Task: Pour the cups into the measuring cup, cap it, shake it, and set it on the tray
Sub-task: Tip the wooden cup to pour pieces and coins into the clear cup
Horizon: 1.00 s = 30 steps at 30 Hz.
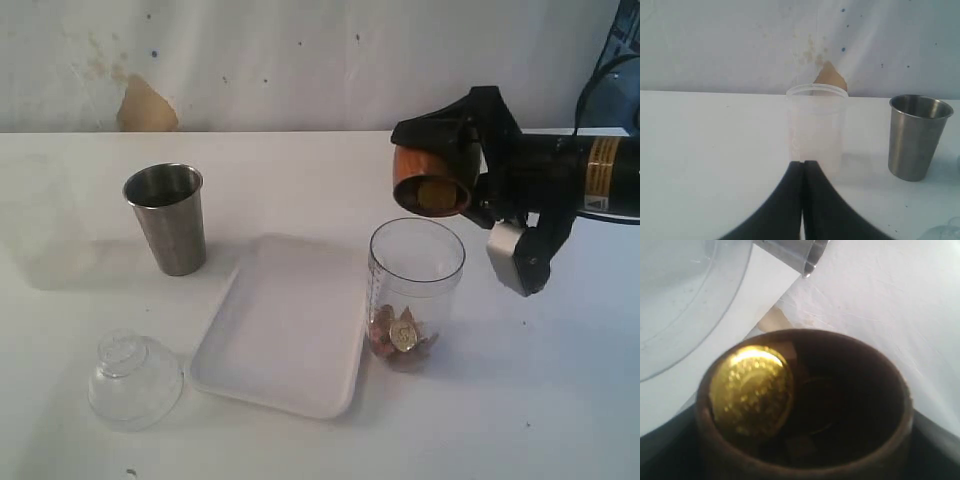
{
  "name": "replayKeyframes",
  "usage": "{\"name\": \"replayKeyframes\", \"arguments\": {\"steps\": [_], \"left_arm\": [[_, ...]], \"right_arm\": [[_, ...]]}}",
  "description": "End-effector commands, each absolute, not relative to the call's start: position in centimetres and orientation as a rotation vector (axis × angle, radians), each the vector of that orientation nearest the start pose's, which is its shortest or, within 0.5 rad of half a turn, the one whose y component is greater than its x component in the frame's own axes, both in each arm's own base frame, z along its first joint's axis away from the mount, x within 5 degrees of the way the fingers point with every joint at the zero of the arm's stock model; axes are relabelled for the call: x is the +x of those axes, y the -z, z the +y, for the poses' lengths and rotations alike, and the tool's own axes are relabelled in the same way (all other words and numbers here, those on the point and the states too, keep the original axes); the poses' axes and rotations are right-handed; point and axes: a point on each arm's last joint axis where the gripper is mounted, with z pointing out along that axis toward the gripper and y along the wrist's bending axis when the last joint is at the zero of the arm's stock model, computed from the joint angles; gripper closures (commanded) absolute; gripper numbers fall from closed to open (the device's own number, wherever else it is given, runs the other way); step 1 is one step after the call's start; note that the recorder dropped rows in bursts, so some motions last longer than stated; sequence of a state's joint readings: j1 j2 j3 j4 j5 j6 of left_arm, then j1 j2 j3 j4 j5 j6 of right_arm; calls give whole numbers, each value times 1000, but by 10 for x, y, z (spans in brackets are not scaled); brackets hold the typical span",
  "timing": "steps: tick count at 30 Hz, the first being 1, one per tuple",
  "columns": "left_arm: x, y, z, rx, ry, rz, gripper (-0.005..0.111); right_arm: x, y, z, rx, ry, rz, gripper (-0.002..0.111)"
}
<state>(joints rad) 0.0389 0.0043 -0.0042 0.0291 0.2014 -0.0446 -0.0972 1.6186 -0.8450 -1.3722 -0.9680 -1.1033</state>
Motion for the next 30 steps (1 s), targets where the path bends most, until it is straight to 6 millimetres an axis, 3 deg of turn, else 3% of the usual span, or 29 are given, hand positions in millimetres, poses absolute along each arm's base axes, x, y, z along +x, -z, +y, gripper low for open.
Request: {"name": "replayKeyframes", "arguments": {"steps": [1,30], "left_arm": [[56,-196,2,-58,-11,1671,107],[56,-196,2,-58,-11,1671,107]], "right_arm": [[311,-249,47,-1792,797,132,108],[309,-250,49,-1802,940,-93,108]]}}
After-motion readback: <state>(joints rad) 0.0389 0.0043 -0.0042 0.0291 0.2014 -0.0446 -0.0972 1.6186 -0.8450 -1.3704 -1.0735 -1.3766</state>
